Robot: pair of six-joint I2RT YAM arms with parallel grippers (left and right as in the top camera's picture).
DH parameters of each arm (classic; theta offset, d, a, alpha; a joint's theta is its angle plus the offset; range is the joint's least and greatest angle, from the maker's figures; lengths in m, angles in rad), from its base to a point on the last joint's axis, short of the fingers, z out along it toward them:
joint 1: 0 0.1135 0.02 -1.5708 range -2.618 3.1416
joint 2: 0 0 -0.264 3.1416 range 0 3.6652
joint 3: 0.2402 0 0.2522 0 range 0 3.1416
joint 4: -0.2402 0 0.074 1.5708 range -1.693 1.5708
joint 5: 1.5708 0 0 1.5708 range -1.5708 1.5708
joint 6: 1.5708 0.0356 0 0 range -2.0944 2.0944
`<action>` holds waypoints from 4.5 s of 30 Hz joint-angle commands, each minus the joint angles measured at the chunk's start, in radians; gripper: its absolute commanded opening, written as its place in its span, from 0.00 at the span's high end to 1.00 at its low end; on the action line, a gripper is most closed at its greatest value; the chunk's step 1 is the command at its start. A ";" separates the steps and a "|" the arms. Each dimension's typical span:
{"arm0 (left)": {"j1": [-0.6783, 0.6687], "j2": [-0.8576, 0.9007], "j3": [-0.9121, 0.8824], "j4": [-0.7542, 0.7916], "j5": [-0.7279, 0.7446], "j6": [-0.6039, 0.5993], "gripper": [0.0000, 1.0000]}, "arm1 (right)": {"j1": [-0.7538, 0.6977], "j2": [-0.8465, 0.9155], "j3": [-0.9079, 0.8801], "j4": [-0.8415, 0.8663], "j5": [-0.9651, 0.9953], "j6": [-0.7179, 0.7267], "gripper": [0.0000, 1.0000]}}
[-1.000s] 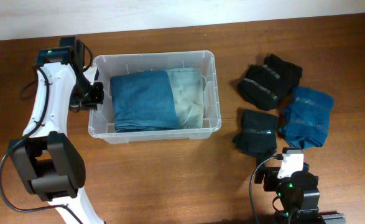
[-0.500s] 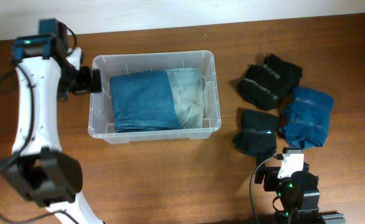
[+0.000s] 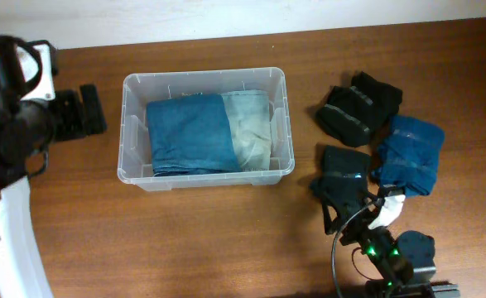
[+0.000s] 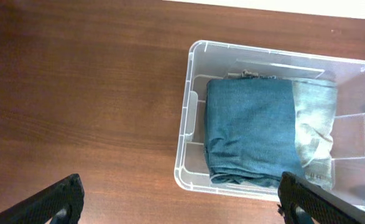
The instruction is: Pack container
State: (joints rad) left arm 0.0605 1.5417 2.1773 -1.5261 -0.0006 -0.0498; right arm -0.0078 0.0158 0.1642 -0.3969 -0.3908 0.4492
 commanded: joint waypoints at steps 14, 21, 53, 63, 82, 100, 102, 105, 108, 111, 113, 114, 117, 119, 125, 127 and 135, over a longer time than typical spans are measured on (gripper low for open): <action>0.001 0.008 0.000 -0.002 -0.006 -0.010 0.01 | -0.006 0.539 0.513 -0.195 0.088 -0.158 0.02; 0.001 0.008 0.000 -0.001 -0.006 -0.010 0.01 | -0.042 0.870 0.866 -0.325 0.056 -0.187 0.02; 0.001 0.008 0.000 -0.001 -0.006 -0.010 0.00 | -0.759 1.986 1.152 -0.433 -0.278 -0.375 0.24; 0.001 0.008 0.000 -0.002 -0.006 -0.010 0.00 | -0.735 1.806 1.157 -0.495 -0.282 -0.363 0.85; 0.001 0.008 0.000 -0.002 -0.006 -0.010 0.01 | -0.140 1.254 1.160 -0.169 -0.631 -0.125 0.96; 0.001 0.008 0.000 -0.002 -0.006 -0.010 0.01 | 0.264 1.781 1.160 0.174 -0.322 0.030 0.96; 0.001 0.008 0.000 -0.001 -0.006 -0.010 0.01 | 0.262 1.810 1.160 0.176 -0.285 0.032 0.87; 0.001 0.008 0.000 -0.002 -0.006 -0.010 0.00 | 0.250 1.793 1.161 0.132 -0.225 0.031 0.68; 0.001 0.008 0.000 -0.002 -0.006 -0.010 0.01 | 0.248 1.730 1.165 0.112 -0.207 0.031 0.40; 0.001 0.008 0.000 -0.001 -0.006 -0.010 0.01 | 0.248 1.640 1.181 0.038 -0.121 0.031 0.25; 0.001 0.008 0.000 -0.001 -0.006 -0.010 0.00 | 0.248 1.582 1.189 -0.011 -0.053 0.031 0.23; 0.001 0.008 0.000 -0.002 -0.006 -0.010 0.01 | 0.248 1.551 1.190 -0.034 -0.016 0.031 0.23; 0.001 0.008 0.000 -0.002 -0.006 -0.010 0.00 | 0.226 1.463 1.190 -0.104 0.085 0.031 0.21; 0.001 0.008 0.000 -0.002 -0.006 -0.010 0.00 | 0.190 1.423 1.190 -0.149 0.112 0.031 0.19; 0.001 0.008 0.000 -0.002 -0.006 -0.010 0.01 | -0.020 1.405 1.189 -0.290 0.111 0.031 0.03; 0.001 0.008 0.000 -0.002 -0.006 -0.010 0.01 | -0.114 1.425 1.188 -0.330 0.105 0.026 0.01; 0.001 0.008 0.000 -0.002 -0.006 -0.010 0.01 | -0.339 1.612 1.186 -0.344 0.088 -0.034 0.00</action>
State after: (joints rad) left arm 0.0605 1.5467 2.1769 -1.5269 -0.0006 -0.0502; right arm -0.3202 1.5578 1.3518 -0.7353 -0.3035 0.4412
